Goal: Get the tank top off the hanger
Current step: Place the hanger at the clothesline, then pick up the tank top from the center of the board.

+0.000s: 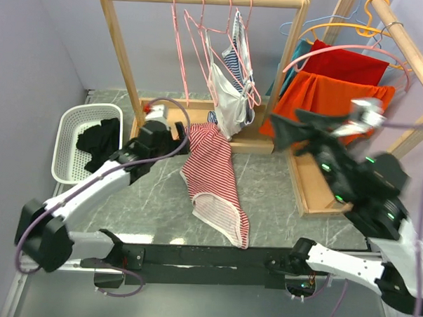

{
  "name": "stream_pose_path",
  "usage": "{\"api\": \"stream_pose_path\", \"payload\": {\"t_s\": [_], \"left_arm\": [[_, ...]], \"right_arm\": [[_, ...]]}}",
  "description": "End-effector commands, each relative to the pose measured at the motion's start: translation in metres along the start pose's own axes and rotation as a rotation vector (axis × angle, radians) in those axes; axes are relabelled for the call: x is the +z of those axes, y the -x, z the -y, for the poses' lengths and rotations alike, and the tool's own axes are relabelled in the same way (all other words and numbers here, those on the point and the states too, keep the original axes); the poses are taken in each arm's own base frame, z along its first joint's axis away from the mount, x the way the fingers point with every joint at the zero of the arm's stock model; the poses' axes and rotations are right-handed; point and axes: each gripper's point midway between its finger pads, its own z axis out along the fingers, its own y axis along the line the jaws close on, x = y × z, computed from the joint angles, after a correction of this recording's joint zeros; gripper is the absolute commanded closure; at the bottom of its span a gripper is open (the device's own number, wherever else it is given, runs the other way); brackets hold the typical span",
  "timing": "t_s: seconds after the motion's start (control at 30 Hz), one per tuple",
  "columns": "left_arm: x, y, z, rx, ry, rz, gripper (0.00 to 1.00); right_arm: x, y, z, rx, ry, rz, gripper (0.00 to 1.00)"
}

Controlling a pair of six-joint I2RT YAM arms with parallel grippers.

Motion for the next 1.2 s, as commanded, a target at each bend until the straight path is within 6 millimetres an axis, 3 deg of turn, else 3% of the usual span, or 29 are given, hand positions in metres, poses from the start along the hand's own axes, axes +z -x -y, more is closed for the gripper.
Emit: {"api": "stream_pose_path", "payload": {"t_s": [0.0, 0.13, 0.3, 0.33, 0.37, 0.43, 0.53, 0.77, 0.87, 0.9, 0.97, 1.0, 1.07, 1.17], "left_arm": [[0.024, -0.028, 0.023, 0.026, -0.034, -0.065, 0.01], [0.051, -0.063, 0.043, 0.033, -0.09, -0.121, 0.01], [0.072, -0.094, 0.073, 0.03, -0.112, -0.193, 0.0], [0.082, -0.111, 0.07, 0.032, -0.086, -0.226, 0.0], [0.088, -0.109, 0.075, 0.007, -0.076, -0.208, 0.01], [0.098, -0.127, 0.079, 0.0, -0.05, -0.225, 0.01], [0.112, -0.125, 0.097, -0.03, -0.062, -0.2, 0.01], [0.137, -0.152, 0.085, 0.004, 0.029, -0.252, 0.01], [0.138, -0.167, 0.074, 0.019, 0.055, -0.287, 0.19], [0.136, -0.167, 0.073, 0.016, 0.054, -0.29, 0.42], [0.13, -0.175, 0.064, 0.024, 0.07, -0.304, 0.6], [0.126, -0.173, 0.063, 0.02, 0.066, -0.302, 0.78], [0.12, -0.181, 0.053, 0.029, 0.082, -0.324, 0.95], [0.105, -0.182, 0.049, 0.037, 0.07, -0.334, 0.99]], "right_arm": [[-0.019, 0.019, 0.019, 0.068, -0.069, 0.091, 0.13], [-0.021, -0.002, 0.037, 0.016, -0.149, 0.034, 0.1], [-0.009, -0.025, 0.031, -0.012, -0.134, -0.039, 0.08], [-0.007, -0.03, 0.03, -0.019, -0.131, -0.054, 0.08], [-0.005, -0.034, 0.03, -0.024, -0.132, -0.065, 0.08], [0.0, -0.045, 0.03, -0.037, -0.137, -0.094, 0.07], [0.003, -0.057, 0.026, -0.036, -0.123, -0.129, 0.07], [0.001, -0.072, 0.024, 0.003, -0.11, -0.16, 0.07], [-0.001, -0.075, 0.024, 0.012, -0.11, -0.171, 0.07], [-0.001, -0.075, 0.025, 0.013, -0.114, -0.175, 0.07], [-0.003, -0.076, 0.026, 0.025, -0.123, -0.185, 0.07], [-0.005, -0.075, 0.027, 0.032, -0.124, -0.185, 0.07], [-0.009, -0.077, 0.027, 0.055, -0.127, -0.194, 0.07], [-0.016, -0.079, 0.03, 0.1, -0.135, -0.197, 0.07]]}}
